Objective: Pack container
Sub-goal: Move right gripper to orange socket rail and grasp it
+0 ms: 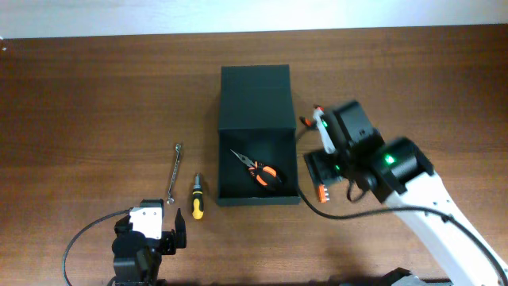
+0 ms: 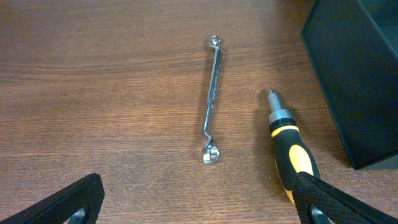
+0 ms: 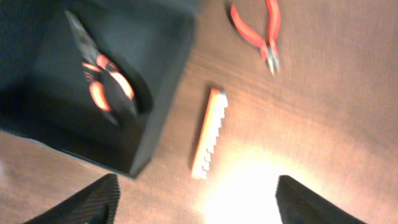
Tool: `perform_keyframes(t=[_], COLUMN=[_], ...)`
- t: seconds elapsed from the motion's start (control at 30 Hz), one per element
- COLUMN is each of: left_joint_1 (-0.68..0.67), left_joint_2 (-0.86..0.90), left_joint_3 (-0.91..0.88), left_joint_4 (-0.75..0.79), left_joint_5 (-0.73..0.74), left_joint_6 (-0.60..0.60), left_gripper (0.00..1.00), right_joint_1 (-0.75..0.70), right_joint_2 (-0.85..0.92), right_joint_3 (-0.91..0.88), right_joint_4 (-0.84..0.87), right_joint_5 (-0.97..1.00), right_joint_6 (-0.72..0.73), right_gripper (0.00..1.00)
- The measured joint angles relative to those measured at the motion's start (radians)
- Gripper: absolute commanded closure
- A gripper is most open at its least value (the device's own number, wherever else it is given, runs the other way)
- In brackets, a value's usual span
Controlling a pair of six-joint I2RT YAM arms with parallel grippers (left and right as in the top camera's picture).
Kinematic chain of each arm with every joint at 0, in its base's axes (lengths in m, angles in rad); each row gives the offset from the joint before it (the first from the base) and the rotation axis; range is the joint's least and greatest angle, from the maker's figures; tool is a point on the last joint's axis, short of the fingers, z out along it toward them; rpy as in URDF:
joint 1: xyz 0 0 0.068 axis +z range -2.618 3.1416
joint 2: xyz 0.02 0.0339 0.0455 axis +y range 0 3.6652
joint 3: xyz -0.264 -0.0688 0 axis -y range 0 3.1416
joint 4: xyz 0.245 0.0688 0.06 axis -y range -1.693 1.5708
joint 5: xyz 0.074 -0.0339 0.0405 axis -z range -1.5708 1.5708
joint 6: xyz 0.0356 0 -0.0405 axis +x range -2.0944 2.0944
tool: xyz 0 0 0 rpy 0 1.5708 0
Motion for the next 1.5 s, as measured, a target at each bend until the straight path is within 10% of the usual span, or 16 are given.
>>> perform_keyframes(t=[0.47, 1.5], left_joint_1=[0.000, 0.000], left_joint_2=[0.000, 0.000], left_joint_3=[0.000, 0.000], left_joint_4=[-0.001, 0.000], left_joint_5=[0.000, 0.000], left_joint_6=[0.000, 0.000], left_gripper=[0.01, 0.01], right_joint_1=[-0.033, -0.177], right_joint_2=[0.101, 0.405], right_joint_3=[-0.242, -0.265], right_joint_4=[0.228, 0.395], right_joint_5=[0.002, -0.066], right_joint_6=[0.214, 0.207], right_gripper=[0.11, 0.21])
